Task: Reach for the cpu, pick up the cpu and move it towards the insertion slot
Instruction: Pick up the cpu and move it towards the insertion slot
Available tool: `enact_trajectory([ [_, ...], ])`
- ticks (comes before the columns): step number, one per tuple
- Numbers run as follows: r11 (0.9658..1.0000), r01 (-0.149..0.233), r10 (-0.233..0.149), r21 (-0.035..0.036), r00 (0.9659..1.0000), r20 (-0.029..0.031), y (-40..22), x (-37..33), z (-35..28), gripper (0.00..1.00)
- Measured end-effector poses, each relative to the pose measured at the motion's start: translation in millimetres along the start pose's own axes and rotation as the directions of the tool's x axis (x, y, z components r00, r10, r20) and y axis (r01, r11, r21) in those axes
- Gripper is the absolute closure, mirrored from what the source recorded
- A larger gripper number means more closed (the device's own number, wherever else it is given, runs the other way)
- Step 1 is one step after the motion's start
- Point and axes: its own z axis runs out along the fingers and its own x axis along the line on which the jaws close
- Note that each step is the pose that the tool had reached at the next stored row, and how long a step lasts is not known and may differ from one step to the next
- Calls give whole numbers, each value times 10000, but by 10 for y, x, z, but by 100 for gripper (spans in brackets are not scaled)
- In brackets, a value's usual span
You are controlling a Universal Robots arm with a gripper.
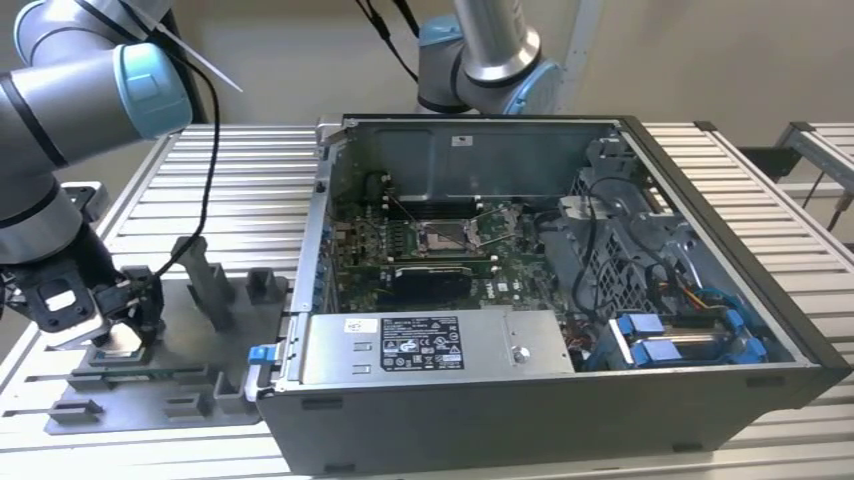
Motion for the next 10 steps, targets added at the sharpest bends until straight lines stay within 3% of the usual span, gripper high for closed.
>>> enact_trajectory([
  [10, 10000, 0, 0, 0, 10000, 0, 0, 0, 1, 100],
])
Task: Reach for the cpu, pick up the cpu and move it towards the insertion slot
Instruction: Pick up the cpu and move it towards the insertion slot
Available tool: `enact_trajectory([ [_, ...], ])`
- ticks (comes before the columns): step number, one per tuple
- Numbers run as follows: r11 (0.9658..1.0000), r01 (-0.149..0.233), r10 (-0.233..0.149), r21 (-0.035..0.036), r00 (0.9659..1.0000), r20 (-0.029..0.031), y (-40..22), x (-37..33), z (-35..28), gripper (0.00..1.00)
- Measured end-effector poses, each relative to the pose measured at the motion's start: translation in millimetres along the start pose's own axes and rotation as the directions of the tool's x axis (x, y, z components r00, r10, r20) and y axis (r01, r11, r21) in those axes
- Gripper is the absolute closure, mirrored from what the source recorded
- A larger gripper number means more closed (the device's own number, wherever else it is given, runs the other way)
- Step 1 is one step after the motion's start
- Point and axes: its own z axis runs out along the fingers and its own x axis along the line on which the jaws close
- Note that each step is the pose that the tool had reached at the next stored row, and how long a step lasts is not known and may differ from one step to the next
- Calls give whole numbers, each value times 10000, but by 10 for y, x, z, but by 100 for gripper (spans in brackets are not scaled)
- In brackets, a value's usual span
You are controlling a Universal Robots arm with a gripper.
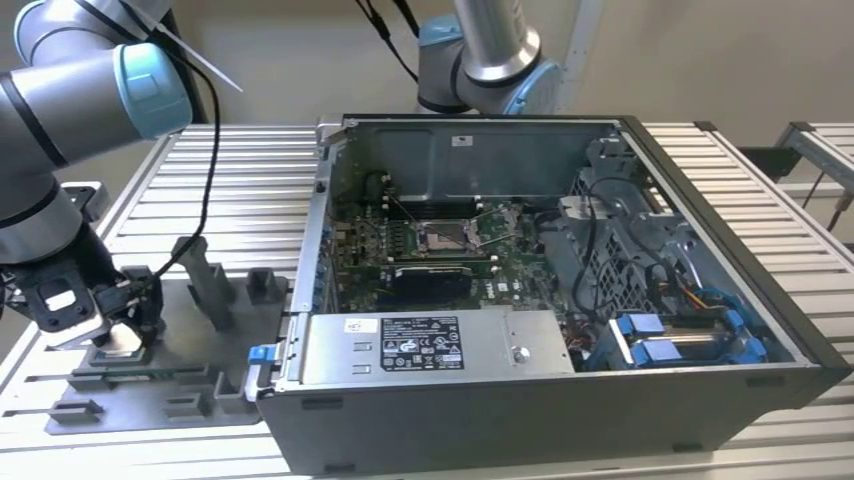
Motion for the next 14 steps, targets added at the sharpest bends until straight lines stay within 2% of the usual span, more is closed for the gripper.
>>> enact_trajectory([
  [6, 10000, 0, 0, -4, 10000, 7, 1, -1, -5, 100],
  [14, 10000, -1, 1, 0, 10000, -1, 6, 1, -129, 100],
])
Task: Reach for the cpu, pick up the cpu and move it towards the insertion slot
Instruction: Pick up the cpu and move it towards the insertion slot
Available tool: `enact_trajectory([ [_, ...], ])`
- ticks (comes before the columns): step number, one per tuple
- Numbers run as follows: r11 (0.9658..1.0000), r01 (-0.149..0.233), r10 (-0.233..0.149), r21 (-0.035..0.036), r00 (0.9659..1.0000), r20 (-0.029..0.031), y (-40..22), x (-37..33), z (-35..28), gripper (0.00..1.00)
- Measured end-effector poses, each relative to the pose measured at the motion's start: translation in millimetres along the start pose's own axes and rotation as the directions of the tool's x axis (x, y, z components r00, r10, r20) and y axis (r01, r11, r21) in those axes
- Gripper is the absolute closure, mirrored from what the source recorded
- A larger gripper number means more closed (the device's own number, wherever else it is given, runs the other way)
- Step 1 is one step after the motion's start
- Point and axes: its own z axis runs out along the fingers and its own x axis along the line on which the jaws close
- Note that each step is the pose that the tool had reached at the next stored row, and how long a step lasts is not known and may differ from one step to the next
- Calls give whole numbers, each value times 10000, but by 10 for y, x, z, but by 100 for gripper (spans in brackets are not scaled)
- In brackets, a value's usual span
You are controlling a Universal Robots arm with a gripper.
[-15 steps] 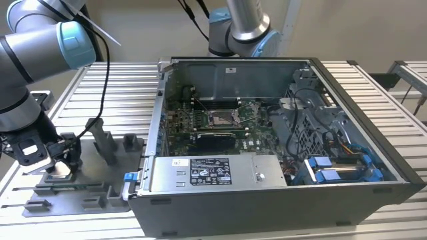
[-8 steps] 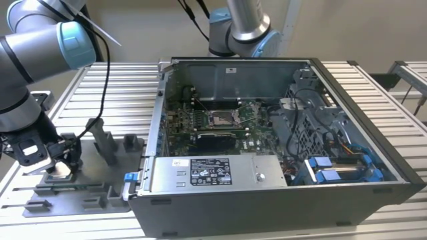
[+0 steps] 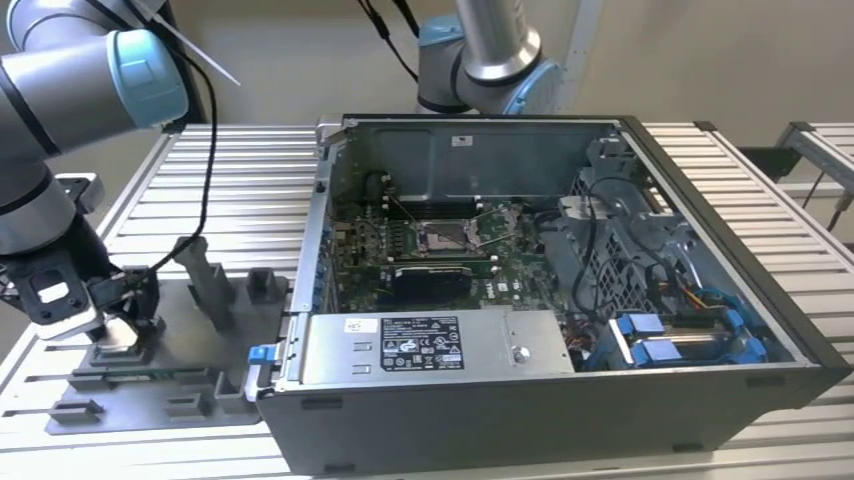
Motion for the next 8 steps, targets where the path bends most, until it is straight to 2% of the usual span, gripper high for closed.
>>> enact_trajectory([
  [8, 10000, 1, -1, 3, 10000, -11, 8, 0, -162, 100],
])
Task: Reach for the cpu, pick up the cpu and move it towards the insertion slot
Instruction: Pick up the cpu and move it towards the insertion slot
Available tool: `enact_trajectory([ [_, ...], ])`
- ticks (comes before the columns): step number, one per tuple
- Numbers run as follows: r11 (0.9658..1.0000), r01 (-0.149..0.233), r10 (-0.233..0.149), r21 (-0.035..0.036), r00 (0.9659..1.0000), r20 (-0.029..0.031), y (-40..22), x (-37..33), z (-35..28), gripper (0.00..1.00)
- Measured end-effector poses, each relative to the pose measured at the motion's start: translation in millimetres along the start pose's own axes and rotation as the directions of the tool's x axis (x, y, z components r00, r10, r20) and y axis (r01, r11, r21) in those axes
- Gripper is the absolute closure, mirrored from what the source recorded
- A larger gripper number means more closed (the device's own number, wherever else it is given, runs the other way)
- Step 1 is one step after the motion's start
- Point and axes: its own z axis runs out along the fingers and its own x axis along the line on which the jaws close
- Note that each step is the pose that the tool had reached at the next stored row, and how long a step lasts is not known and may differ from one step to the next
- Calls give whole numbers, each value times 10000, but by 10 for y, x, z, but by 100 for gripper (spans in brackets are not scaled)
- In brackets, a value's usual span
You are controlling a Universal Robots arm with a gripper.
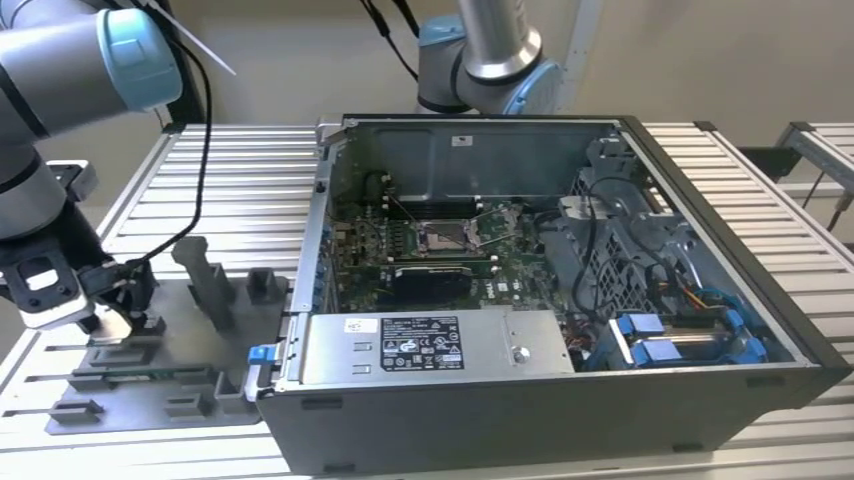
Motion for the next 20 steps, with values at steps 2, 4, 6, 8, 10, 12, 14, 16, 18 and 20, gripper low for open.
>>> enact_trajectory([
  [2, 10000, -1, 1, 1, 10000, -4, 3, 0, -61, 100],
  [4, 10000, -1, 1, 1, 10000, -6, 5, 1, -102, 100],
  [6, 10000, -2, 2, 3, 10000, -9, 7, 1, -144, 100],
  [8, 10000, -2, 2, 5, 10000, -12, 10, 1, -185, 100],
  [10, 10000, -2, 2, 10, 10000, -15, 12, 1, -231, 100],
  [12, 10000, -1, 1, 17, 10000, -17, 13, 1, -274, 100],
  [14, 10000, -1, 1, 21, 10000, -19, 16, 1, -317, 100],
  [16, 10000, -1, 1, 27, 10000, -23, 17, 1, -359, 100],
  [18, 10000, -1, 1, 31, 10000, -24, 20, 2, -404, 100],
  [20, 10000, -3, 3, 34, 10000, -25, 22, 2, -448, 100],
])
